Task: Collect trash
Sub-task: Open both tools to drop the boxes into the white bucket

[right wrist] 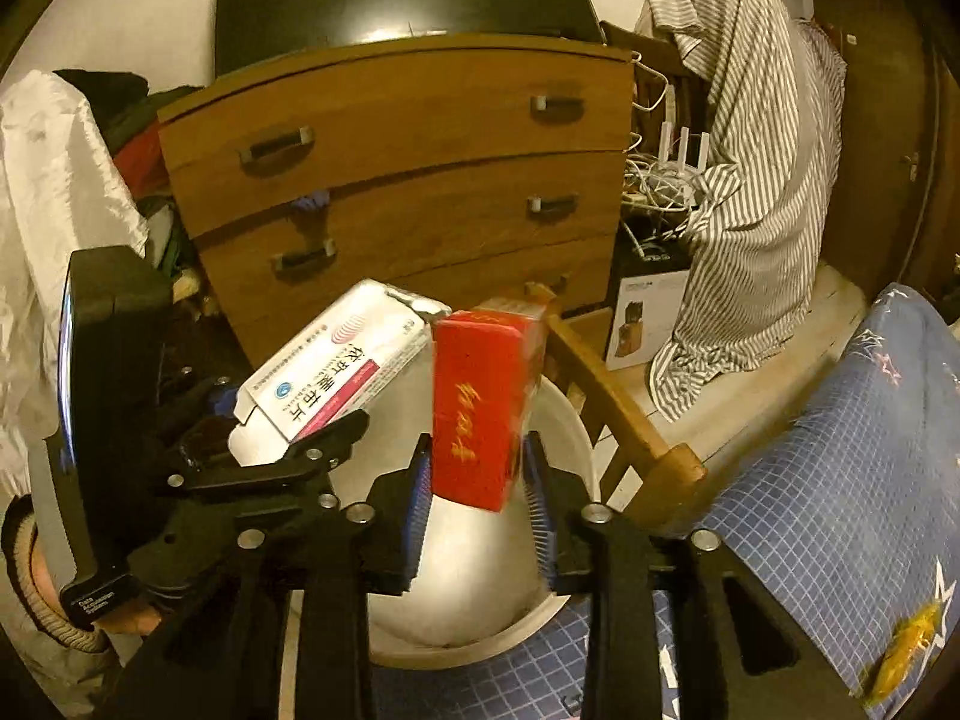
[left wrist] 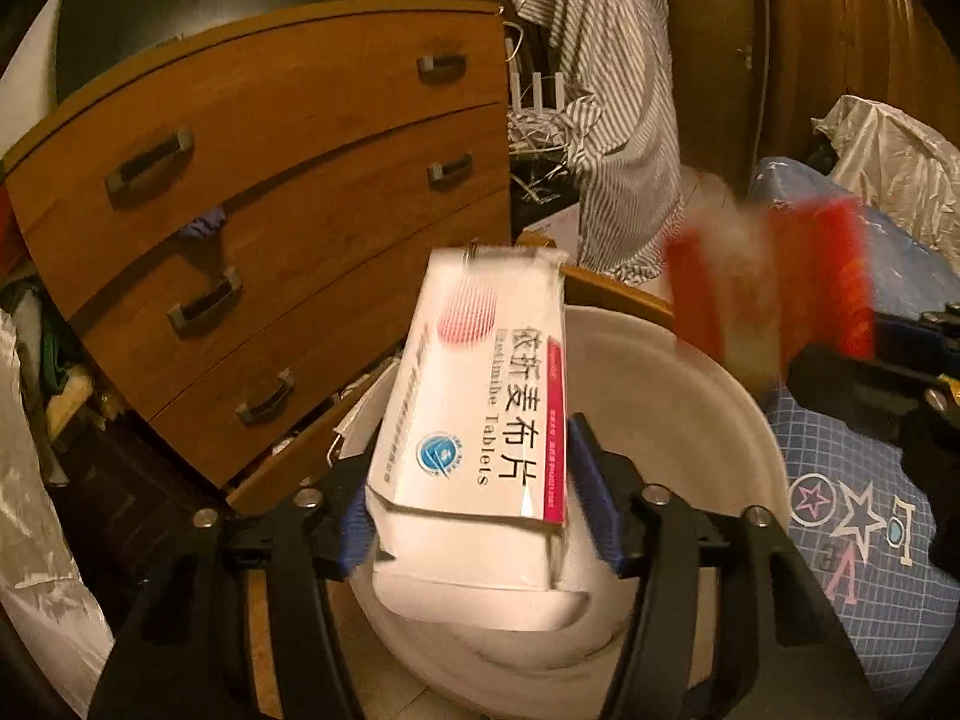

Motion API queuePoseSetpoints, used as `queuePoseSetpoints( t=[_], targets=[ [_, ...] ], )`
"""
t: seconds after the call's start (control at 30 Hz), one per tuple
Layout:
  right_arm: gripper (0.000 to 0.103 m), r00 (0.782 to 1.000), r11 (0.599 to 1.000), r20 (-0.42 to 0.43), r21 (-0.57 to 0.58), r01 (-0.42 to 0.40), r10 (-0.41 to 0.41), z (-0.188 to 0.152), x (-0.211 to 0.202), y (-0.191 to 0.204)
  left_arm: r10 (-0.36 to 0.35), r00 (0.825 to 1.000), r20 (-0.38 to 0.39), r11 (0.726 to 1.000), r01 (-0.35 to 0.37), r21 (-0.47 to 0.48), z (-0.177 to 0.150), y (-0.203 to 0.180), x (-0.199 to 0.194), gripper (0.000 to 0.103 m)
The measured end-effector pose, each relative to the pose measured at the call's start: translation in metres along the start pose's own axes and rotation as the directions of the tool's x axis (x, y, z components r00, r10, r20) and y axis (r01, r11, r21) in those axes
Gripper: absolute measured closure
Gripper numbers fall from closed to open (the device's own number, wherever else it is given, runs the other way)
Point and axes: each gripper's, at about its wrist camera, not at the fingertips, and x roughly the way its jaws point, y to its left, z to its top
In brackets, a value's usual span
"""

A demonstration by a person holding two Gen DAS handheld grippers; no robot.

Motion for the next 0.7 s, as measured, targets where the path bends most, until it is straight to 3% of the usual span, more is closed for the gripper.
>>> queuePoseSetpoints(
  t=[0.47, 0.7],
  targets=[
    [0.060, 1.000, 0.999, 0.021, 0.024, 0.022, -0.023, -0.016, -0.012, -0.018, 0.016, 1.000, 0.001, 1.000, -0.016, -0.008, -0.002, 0.001, 0.003, 0.039],
    [0.060, 0.994, 0.998, 0.089, 0.021, 0.064, -0.066, -0.025, -0.035, -0.017, 0.035, 0.999, 0.037, 0.999, -0.035, 0.003, -0.003, -0.008, -0.011, 0.039]
  ],
)
